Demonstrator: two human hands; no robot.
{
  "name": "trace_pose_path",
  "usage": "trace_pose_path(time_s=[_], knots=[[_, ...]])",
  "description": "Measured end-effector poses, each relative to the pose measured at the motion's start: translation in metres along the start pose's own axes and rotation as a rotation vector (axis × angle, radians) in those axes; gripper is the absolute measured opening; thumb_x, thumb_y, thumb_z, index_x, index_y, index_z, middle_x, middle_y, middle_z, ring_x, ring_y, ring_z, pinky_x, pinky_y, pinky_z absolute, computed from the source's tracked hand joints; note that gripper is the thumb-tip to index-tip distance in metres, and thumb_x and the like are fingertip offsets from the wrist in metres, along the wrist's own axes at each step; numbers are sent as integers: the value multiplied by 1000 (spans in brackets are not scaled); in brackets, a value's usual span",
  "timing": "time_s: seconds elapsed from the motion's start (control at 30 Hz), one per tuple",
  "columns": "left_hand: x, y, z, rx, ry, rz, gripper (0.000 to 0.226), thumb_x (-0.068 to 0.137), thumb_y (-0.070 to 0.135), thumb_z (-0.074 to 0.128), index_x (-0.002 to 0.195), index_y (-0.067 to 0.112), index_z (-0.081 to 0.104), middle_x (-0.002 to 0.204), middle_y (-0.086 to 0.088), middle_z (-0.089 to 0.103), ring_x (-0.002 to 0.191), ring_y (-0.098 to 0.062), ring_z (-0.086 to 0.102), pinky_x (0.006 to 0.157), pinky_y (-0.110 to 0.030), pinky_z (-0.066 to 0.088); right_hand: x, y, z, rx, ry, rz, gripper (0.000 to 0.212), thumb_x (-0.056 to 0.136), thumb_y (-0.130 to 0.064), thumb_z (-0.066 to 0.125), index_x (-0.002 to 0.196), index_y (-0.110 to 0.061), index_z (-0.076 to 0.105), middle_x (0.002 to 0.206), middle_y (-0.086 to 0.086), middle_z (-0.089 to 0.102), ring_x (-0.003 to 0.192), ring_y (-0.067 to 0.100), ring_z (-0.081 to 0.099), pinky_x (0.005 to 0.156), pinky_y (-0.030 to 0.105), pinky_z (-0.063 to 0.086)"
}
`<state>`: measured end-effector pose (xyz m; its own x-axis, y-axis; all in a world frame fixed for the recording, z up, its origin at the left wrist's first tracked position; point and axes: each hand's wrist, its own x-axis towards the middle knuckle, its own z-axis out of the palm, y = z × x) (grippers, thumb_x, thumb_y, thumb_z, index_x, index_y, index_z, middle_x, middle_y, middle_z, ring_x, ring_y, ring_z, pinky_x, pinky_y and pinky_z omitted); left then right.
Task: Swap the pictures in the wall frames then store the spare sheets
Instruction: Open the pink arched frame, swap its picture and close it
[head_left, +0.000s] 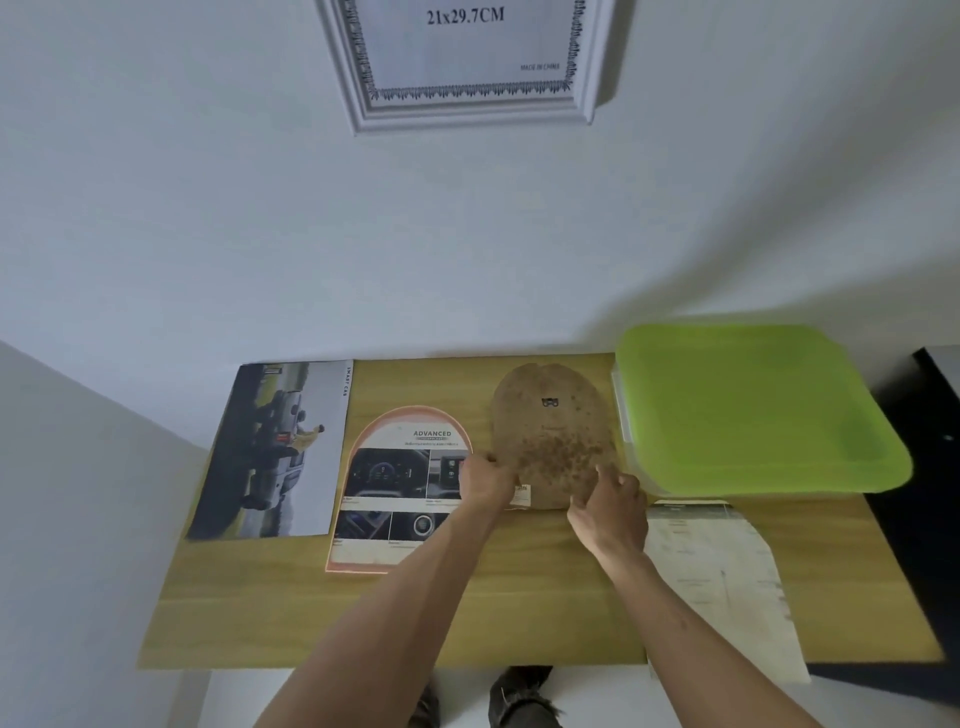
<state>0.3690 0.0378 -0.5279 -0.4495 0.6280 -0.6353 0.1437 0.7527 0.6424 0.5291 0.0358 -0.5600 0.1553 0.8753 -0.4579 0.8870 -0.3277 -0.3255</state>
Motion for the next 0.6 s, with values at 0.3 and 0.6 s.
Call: trace_pose_path(time_s=[0.3,0.6], knots=[[-1,-2,-42,-226,-169,13,34,78,-16,65,101,10,64,99,-15,69,78,-24,69,76,-43,61,10,-2,-6,222,-1,43,65,90,-49,54,144,-16,38,132,17,53,119,38,53,97,47,49],[14,-40,-136,-202,-117,74,34,76,-17,67,98,10,66,92,-12,72,79,-24,72,73,-43,61,-18,-38,3,679,-137,-62,57,83,-21,76,137,-18,56,107,-1,70,95,15,67,81,30,55]])
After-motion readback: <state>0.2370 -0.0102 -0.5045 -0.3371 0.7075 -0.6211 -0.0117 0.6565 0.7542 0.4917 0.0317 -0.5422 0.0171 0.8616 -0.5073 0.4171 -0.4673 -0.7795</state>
